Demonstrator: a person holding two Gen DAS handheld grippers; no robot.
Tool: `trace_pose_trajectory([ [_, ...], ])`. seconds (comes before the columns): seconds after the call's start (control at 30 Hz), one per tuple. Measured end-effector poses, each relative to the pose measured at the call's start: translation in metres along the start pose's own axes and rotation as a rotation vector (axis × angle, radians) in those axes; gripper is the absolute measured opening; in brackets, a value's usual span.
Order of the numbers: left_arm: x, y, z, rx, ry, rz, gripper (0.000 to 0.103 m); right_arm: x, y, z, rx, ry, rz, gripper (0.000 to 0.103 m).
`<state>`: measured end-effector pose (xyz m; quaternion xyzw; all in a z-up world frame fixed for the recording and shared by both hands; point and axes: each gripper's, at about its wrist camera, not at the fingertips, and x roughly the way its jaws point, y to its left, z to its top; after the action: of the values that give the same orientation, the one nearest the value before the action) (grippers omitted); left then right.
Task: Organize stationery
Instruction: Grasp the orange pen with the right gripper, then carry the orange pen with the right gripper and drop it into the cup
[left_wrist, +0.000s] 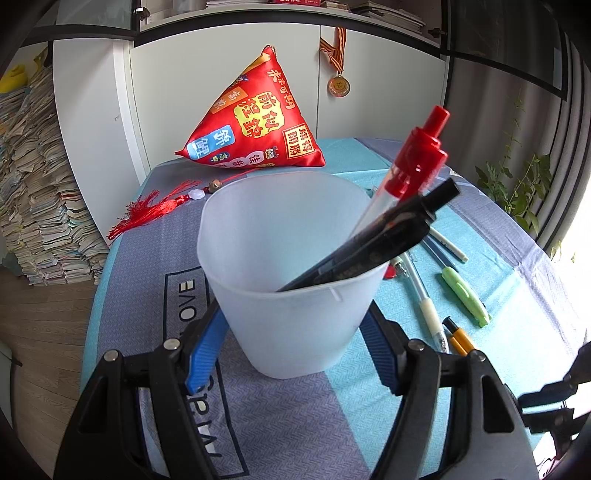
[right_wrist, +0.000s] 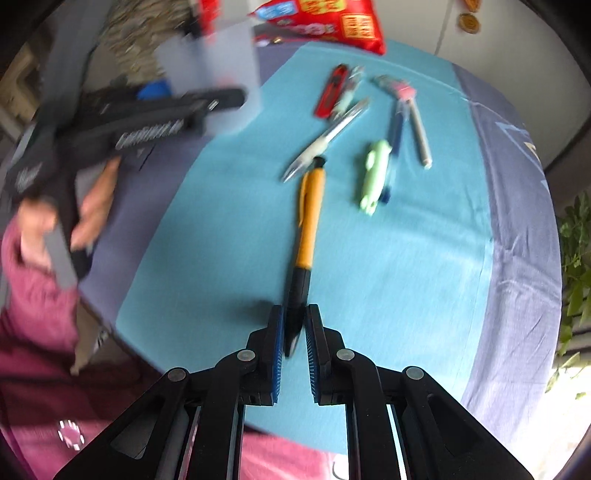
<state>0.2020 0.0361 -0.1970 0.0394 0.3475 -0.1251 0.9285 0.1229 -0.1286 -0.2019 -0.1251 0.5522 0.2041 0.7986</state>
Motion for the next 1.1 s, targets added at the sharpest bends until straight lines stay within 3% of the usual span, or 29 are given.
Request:
trace_pose_trajectory([
  [0.17, -0.001, 0.001, 0.000, -0.001, -0.002, 0.000, 0.070, -0.005, 0.007, 0.001, -0.033, -0.017, -0.029, 0.013],
  [0.33, -0.002, 0.001, 0.000, 0.000, -0.002, -0.001, 0.070, -0.002, -0.007, 0.033, 0.054, -0.075, -0.021, 0.015],
  [0.87, -0.001, 0.000, -0.001, 0.004, -0.002, -0.002, 0.070, 0.029, -0.019, 0.086, 0.117, -0.038, -0.018, 0.015],
  [1.1, -0.001, 0.000, -0.001, 0.003, 0.000, -0.003, 0.070, 0.029, -0.021, 0.089, 0.138, -0.065, -0.038, 0.015],
])
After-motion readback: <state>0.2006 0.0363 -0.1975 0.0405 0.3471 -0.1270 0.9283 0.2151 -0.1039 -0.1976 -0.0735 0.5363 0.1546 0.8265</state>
